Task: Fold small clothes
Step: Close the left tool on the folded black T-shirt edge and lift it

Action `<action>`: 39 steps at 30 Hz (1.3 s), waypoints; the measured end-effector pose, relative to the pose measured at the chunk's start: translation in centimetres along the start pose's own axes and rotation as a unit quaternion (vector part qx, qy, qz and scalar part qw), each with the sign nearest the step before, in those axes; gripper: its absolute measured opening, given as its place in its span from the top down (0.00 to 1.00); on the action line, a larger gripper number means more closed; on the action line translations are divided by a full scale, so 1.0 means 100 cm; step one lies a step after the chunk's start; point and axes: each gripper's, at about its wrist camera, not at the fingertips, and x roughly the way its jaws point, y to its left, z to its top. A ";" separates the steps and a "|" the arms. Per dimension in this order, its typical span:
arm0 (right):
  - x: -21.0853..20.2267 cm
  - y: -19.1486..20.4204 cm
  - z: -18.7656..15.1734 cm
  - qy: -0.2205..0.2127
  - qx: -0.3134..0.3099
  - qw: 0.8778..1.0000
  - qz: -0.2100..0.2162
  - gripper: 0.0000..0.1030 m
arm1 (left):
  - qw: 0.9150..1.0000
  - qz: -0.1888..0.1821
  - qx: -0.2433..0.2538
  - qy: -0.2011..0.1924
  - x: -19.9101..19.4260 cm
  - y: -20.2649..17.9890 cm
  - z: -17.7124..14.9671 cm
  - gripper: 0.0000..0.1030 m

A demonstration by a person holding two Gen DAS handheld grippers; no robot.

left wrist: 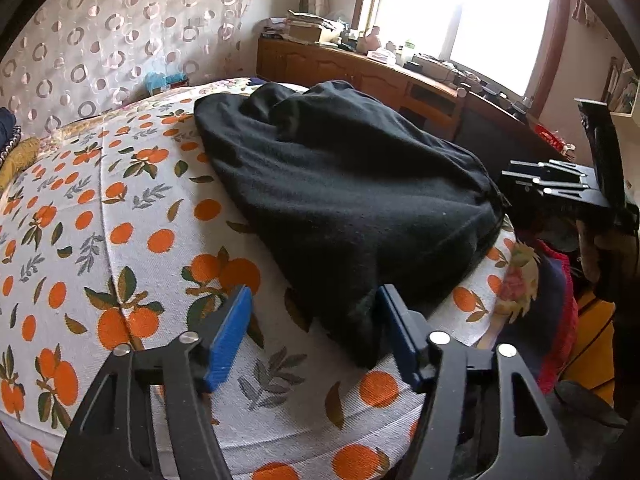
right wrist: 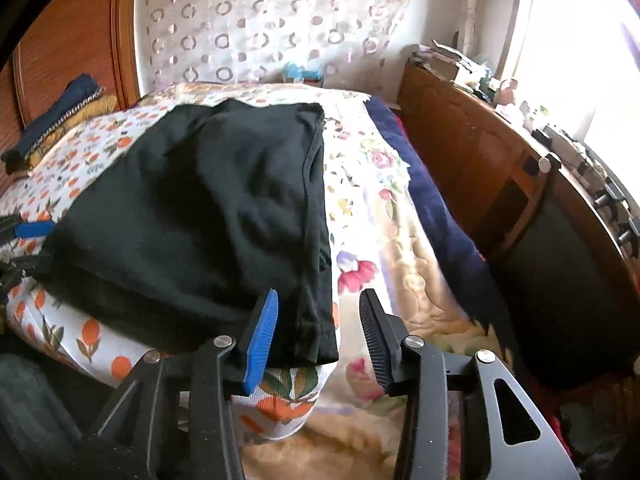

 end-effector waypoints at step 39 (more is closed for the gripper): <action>0.016 0.055 -0.007 -0.026 -0.084 0.985 0.145 0.23 | 0.994 -0.058 0.011 -0.094 -0.055 -0.011 0.072 0.95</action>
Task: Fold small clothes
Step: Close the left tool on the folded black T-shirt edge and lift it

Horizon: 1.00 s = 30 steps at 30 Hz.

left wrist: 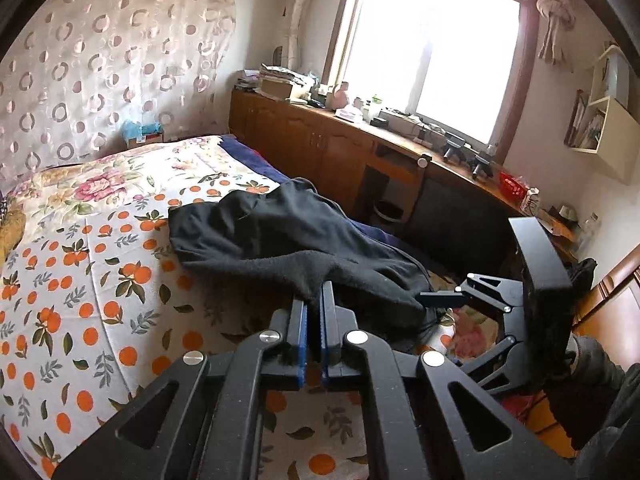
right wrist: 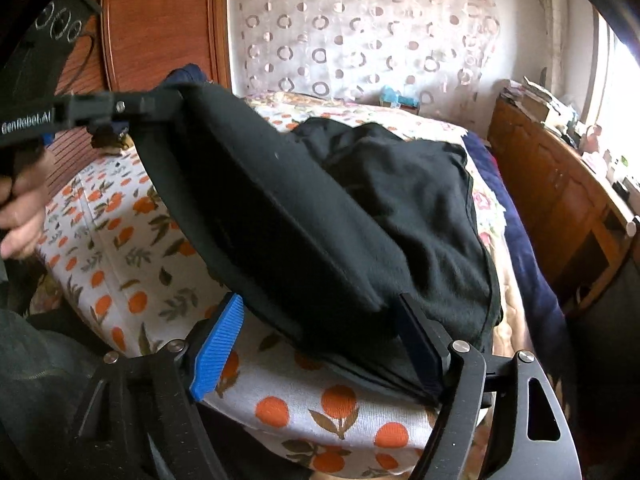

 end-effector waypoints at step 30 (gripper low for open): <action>-0.003 -0.041 0.064 -0.079 -0.034 0.990 -0.108 0.93 | 0.999 0.043 -0.016 -0.010 -0.001 0.041 0.011 0.95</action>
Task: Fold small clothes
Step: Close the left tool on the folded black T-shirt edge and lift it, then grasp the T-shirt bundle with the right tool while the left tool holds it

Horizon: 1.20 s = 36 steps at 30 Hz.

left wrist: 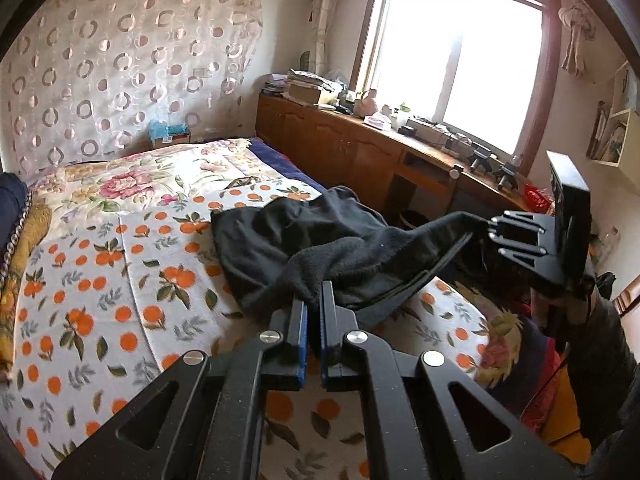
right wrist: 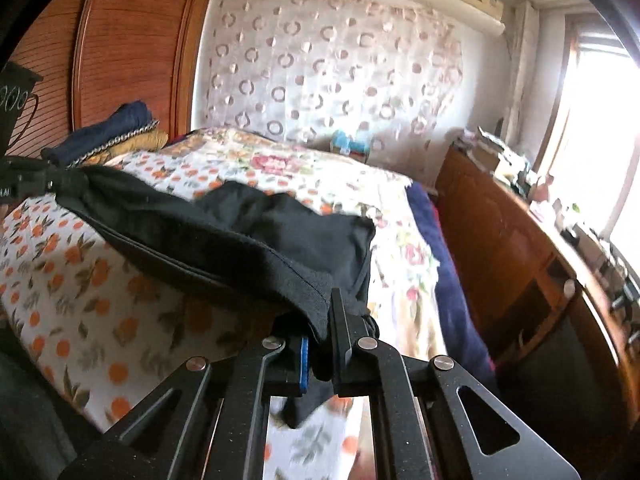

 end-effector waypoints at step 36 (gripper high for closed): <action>0.183 -0.053 0.083 0.066 0.024 0.997 0.035 0.69 | 0.997 0.030 -0.029 0.060 0.130 0.103 0.096 0.37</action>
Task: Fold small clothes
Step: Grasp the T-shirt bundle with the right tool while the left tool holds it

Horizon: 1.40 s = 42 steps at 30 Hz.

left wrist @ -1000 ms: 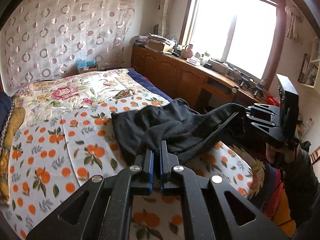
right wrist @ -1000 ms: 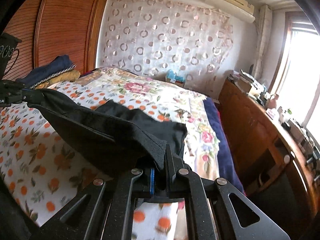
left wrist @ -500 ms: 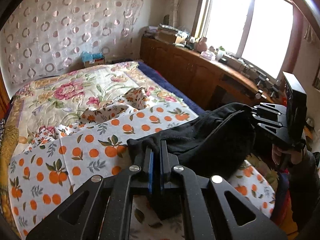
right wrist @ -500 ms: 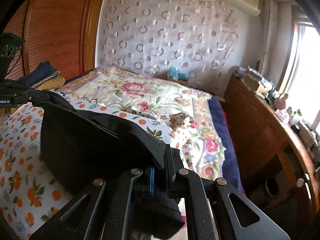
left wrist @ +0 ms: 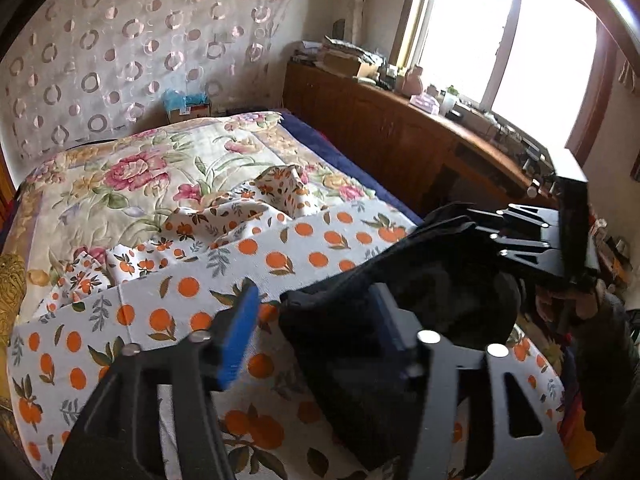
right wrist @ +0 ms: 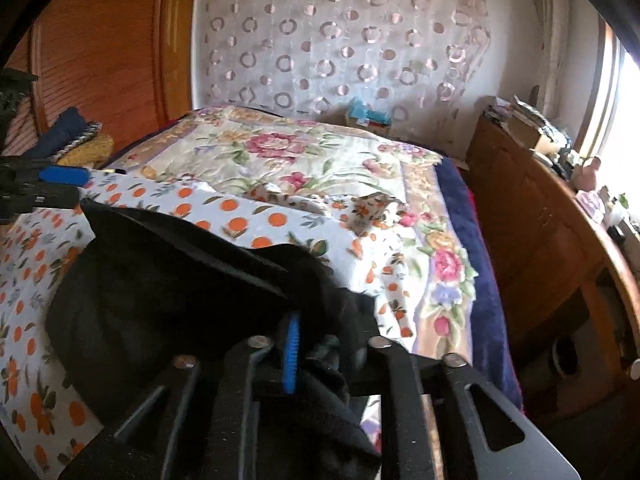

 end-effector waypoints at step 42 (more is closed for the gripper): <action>-0.029 -0.012 -0.029 0.063 0.111 0.990 0.057 0.21 | 0.996 0.008 0.005 0.088 0.078 0.012 -0.018 0.33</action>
